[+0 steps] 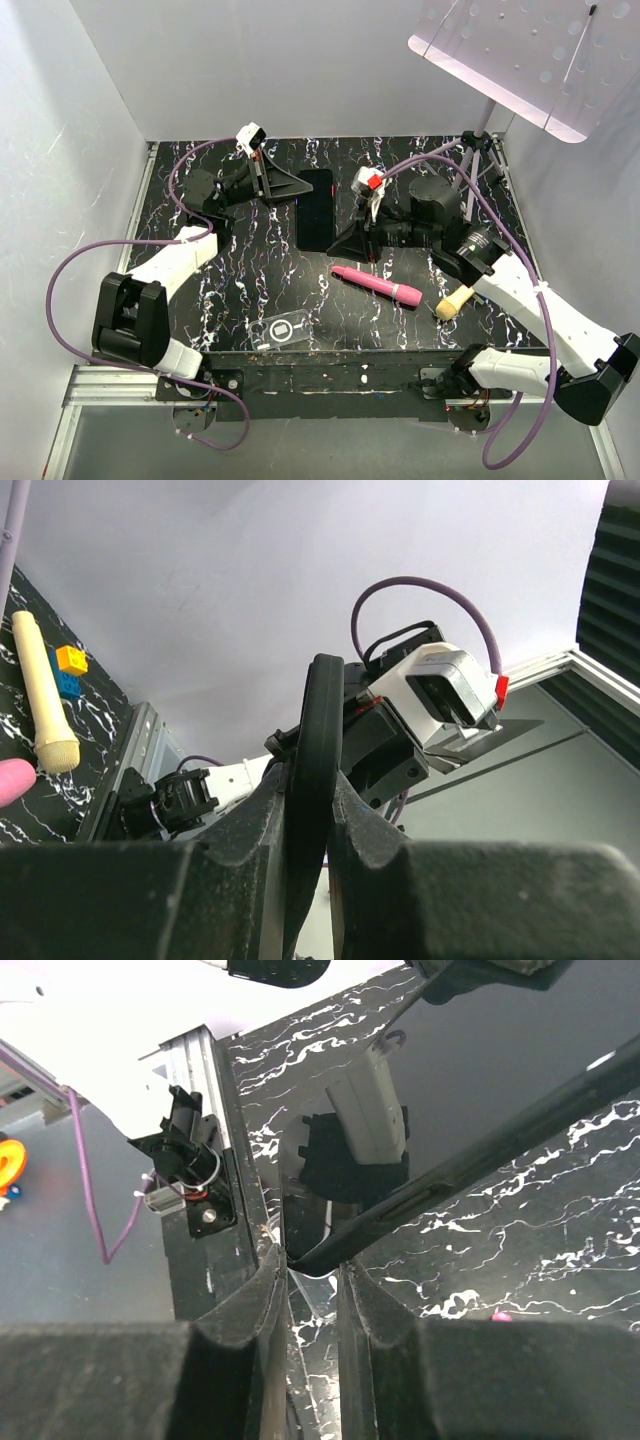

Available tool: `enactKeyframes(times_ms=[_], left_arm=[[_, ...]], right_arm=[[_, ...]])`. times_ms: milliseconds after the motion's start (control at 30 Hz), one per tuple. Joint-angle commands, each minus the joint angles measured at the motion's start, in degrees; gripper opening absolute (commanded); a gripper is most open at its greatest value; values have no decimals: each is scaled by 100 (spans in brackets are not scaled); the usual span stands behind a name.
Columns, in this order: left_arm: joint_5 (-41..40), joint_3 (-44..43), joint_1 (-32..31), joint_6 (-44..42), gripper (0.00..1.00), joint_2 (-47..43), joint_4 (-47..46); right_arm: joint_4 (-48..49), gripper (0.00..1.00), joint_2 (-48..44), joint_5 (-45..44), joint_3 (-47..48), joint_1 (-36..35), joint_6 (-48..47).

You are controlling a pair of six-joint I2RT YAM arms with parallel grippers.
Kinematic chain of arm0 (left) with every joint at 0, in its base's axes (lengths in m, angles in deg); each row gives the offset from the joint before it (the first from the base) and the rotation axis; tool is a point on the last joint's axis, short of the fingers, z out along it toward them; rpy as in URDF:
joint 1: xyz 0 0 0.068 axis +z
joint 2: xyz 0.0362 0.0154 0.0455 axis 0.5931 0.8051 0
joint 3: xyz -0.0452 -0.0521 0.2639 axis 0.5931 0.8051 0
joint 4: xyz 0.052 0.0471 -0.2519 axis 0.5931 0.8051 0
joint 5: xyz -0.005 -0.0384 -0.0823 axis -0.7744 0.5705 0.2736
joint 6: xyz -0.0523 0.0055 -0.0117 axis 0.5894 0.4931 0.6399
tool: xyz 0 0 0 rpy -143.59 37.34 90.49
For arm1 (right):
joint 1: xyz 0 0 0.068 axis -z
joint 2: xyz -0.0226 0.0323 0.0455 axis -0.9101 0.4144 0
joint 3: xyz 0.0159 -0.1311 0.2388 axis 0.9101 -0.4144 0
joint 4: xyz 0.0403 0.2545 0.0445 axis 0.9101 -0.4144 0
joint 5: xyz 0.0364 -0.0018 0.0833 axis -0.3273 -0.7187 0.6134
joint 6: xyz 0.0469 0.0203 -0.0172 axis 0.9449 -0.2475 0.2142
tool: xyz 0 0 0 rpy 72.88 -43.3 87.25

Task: Take the phone out of the phone case
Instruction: Remove the phone case from the phone.

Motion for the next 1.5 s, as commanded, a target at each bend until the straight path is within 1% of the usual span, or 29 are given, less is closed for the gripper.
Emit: enactKeyframes(times_ms=[0,167,333,467,500,600,633,667,700,733,767,800,833,867,933,967,1033,1100,1133,1233,1467], left_arm=[[-305,-62,-147,860,0,12,-284],[-376,35,-138,1264,0,311,-926],[-393,-44,-147,1353,0,469,-1015],[-630,-18,-138,1344,0,461,-1155],[-700,-17,-138,1309,0,435,-1156],[-824,26,-147,959,0,321,-920],[-841,35,-138,775,0,251,-736],[-842,35,-138,625,0,189,-542],[-824,27,-138,449,0,136,-384],[-807,0,-147,317,0,92,-182],[-832,-26,-138,185,0,48,-67],[-859,-52,-147,45,0,13,65],[-937,-61,-147,-70,0,-31,240],[-1069,-44,-147,-228,0,-110,355],[-1428,35,-138,-387,0,-250,505],[-1630,96,-155,-413,0,-338,566],[-1878,219,-155,-414,0,-470,567],[-1949,246,-164,-440,0,-541,663],[-1940,238,-164,-449,0,-567,690],[-1949,272,-164,-388,0,-603,673],[-2037,343,-155,-273,0,-673,602]], right_arm=[[11,1,210,-656,600,-261,-1501],[-261,1,377,-1183,908,-516,-2020],[-262,1,465,-1929,997,-640,-2267],[-86,1,360,-2519,690,-614,-1882],[-77,1,299,-2502,558,-561,-1654],[-174,1,97,-2012,172,-298,-995],[-191,7,9,-1697,31,-175,-792],[-270,20,-35,-1319,-22,-43,-442],[-340,35,-36,-768,-32,114,-178],[-419,45,8,-292,3,220,147],[-429,55,34,-9,56,309,498],[-316,59,43,290,47,344,937],[-88,61,26,449,4,353,1298],[140,63,-26,547,-101,353,1649],[956,65,-132,478,-443,362,2441],[1238,66,-150,408,-523,362,2740],[1442,65,-37,302,-515,362,3102],[1635,62,104,328,-445,362,3269],[1654,60,140,163,-427,362,3322],[1751,54,201,-93,-401,380,3402],[2128,34,342,-6,-497,380,3402]])
